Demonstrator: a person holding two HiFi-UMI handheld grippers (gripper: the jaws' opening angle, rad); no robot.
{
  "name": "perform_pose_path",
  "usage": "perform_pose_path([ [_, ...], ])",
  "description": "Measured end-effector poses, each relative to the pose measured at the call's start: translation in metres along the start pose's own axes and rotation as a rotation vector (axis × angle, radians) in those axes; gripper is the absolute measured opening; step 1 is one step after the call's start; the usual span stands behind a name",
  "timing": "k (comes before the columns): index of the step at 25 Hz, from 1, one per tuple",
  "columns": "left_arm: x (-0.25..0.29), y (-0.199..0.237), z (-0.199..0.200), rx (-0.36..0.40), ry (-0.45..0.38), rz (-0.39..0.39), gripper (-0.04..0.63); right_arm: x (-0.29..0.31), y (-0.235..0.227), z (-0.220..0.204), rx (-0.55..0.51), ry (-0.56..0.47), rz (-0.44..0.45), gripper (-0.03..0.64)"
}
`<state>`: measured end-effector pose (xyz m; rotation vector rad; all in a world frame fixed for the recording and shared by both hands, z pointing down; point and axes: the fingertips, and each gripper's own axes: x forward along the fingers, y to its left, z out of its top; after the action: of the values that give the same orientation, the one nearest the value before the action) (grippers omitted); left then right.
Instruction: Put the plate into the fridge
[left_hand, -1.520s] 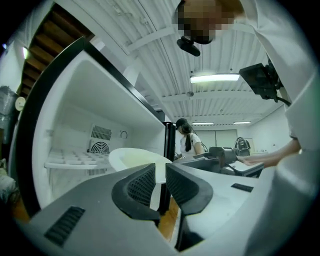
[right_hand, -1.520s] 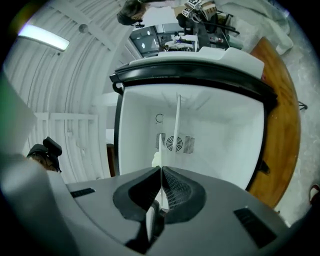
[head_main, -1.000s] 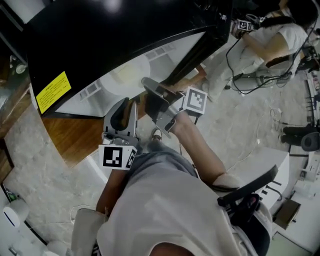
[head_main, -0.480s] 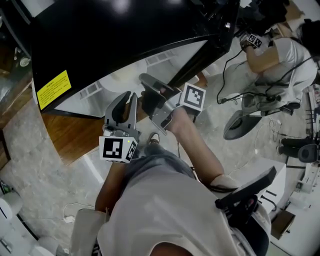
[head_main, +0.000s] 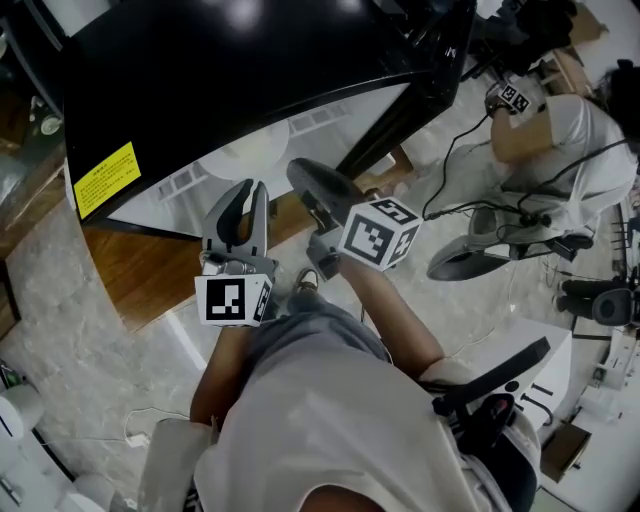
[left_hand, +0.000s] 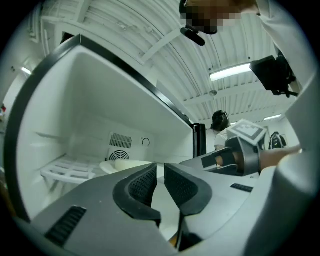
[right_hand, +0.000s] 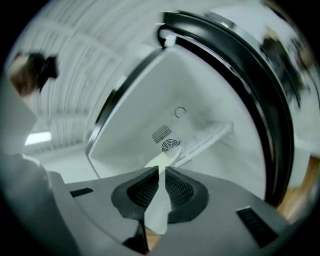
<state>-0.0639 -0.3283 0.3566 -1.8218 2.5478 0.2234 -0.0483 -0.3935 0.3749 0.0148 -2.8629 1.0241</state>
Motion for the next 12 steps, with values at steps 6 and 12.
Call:
perform_pose_path([
  [6, -0.008, 0.02, -0.012, 0.075, 0.057, 0.087, 0.061, 0.009, 0.032, -0.018, -0.649, 0.058, -0.142, 0.034],
  [12, 0.0, 0.029, -0.014, 0.097, 0.053, 0.08, 0.06, 0.022, 0.037, -0.02, -0.706, 0.057, -0.158, 0.034],
])
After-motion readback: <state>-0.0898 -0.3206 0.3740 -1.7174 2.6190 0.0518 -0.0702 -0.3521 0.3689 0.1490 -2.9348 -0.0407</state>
